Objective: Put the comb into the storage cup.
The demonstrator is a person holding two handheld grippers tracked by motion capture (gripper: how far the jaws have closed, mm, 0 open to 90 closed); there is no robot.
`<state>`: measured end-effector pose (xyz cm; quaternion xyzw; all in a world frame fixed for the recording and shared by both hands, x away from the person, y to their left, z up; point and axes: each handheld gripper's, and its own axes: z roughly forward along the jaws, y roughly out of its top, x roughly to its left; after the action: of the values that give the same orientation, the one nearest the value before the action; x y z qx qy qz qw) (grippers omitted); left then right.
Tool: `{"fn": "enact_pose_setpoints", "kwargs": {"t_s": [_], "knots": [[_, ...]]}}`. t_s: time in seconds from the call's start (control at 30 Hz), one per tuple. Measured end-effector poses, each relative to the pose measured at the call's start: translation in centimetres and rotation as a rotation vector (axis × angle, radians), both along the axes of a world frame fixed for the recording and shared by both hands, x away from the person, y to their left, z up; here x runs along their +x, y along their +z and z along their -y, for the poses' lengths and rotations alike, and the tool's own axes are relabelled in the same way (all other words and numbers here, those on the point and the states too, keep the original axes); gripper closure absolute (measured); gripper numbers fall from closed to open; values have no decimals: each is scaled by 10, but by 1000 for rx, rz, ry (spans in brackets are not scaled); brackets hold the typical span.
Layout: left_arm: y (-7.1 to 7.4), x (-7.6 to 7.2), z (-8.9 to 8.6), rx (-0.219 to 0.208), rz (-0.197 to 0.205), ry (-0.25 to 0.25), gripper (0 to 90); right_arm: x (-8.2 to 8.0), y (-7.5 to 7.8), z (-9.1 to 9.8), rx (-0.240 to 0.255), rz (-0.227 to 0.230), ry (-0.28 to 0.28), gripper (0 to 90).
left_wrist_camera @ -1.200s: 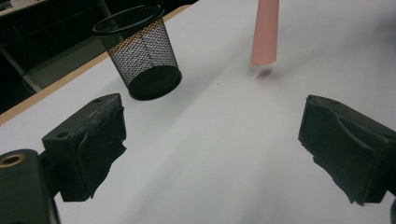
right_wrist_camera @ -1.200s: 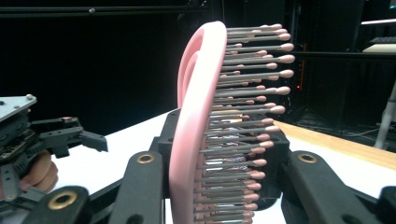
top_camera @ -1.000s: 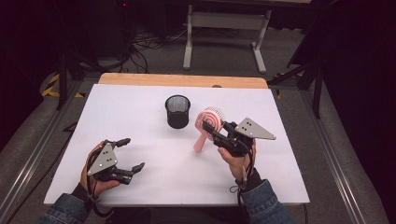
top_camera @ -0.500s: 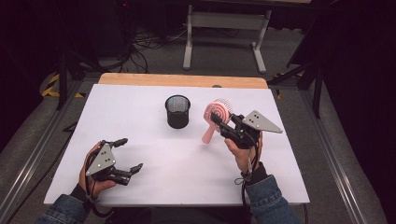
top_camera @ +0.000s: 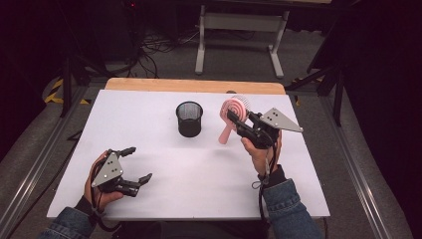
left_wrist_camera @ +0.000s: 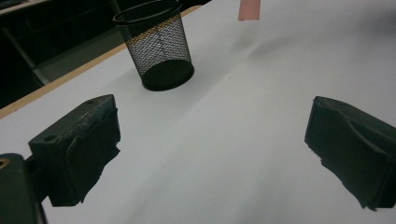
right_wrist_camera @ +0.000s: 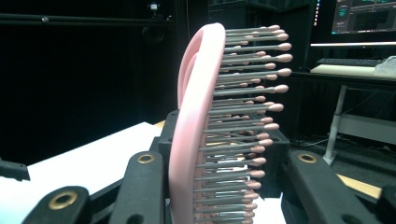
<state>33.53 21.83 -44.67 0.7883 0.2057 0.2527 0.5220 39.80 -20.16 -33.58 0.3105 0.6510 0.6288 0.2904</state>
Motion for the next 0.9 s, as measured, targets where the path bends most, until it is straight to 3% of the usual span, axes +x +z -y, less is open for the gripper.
{"fn": "enact_pose_setpoints", "kwargs": {"t_s": [0.37, 0.9], "knots": [[0, 0, 0, -9, 1, -5, 45, 9, 19, -10, 17, 44, 0, 631], [-1, 0, 0, -9, -1, -9, 49, 17, 38, -23, -4, 82, -5, 632]]}}
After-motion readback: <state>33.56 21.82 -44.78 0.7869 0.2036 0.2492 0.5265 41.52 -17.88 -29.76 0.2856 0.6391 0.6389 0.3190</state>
